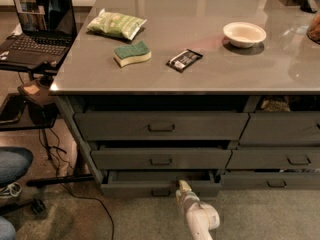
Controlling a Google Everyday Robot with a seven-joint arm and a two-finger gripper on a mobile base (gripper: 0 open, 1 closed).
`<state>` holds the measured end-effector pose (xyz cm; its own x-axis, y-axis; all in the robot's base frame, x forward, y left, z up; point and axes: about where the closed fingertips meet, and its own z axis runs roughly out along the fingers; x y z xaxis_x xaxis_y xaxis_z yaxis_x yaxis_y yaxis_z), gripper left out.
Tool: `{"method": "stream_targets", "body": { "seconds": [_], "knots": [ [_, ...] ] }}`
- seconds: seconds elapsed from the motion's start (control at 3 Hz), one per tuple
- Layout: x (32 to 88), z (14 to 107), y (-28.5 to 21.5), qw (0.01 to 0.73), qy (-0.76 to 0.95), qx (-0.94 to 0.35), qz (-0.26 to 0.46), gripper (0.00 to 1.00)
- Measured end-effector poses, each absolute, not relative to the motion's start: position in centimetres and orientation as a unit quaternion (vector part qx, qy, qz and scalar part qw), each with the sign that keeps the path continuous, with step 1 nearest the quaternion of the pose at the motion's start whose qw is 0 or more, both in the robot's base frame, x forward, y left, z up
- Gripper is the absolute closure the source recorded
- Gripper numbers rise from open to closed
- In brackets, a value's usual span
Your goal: Open bottom drawer
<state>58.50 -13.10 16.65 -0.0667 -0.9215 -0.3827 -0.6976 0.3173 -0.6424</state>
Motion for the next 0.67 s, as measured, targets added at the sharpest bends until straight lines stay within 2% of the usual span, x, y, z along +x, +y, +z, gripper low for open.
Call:
{"method": "stream_targets", "body": {
  "seconds": [0.67],
  "knots": [
    [57.37, 16.30, -12.73, 0.375, 0.720, -0.567, -0.140, 1.00]
  ]
}}
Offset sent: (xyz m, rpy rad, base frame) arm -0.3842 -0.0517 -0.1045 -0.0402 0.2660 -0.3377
